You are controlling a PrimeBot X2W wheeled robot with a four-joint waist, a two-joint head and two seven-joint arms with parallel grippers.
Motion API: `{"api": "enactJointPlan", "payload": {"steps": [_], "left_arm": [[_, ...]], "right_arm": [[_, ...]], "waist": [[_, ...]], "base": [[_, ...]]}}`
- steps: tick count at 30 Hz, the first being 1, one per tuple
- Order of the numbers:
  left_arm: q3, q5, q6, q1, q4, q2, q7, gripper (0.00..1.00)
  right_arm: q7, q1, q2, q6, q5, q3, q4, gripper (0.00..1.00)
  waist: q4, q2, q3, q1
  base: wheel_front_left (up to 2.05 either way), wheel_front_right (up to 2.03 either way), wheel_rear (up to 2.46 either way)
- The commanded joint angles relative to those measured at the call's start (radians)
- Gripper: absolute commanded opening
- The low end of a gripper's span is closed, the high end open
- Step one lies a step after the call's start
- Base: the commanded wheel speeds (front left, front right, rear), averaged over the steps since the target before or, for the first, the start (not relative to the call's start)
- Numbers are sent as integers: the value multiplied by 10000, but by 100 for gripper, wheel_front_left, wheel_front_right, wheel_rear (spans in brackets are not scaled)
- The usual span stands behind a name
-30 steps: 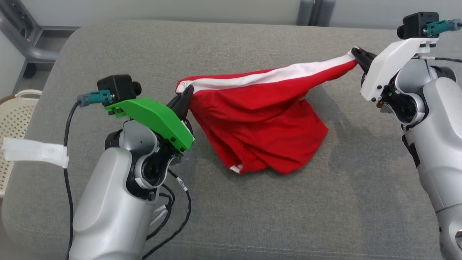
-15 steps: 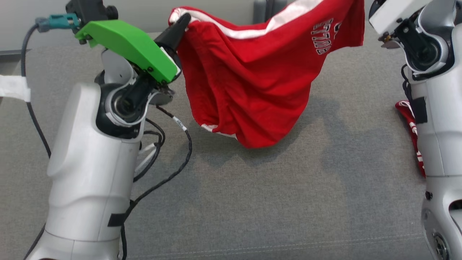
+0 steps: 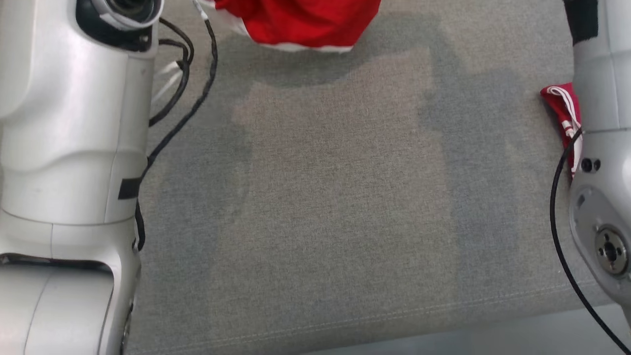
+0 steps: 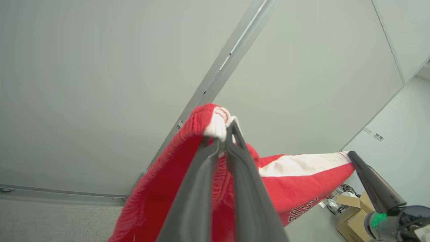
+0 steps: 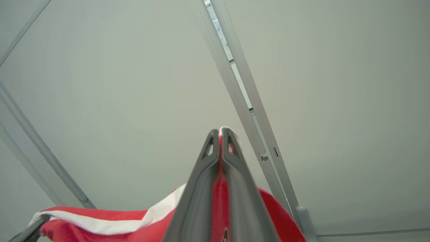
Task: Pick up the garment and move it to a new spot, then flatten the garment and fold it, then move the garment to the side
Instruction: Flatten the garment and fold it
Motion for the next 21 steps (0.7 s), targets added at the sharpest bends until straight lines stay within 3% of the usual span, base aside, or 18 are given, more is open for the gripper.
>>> {"api": "enactJointPlan", "payload": {"steps": [1,7,11,16,21], "left_arm": [[29,103,-97,-275,76,60,-239,0],[-86,1034,-639,-1886,799,60,-2535,0],[-487,1984,-746,-2954,1148,73,-3776,0],[-175,2934,-876,-3752,735,78,-4308,0],[301,3953,-1304,-2681,-307,22,-4284,0]], "right_arm": [[-214,-273,-16,1,-113,-36,127,0],[-2117,-2343,3,2,-537,-738,1638,0],[-3153,-3796,10,2,-842,-1295,2321,0],[-3674,-4754,-2,1,-1142,-1714,2481,0],[-3714,-4149,17,1,-1491,-1049,2171,0]], "waist": [[-430,-1,1115,-1],[-584,-1,2160,-1],[-672,-1,3152,-1],[-837,-1,4010,-1],[-876,-1,4547,-1]], "base": [[0,0,0],[0,0,0],[0,0,0],[0,0,0],[0,0,0]]}}
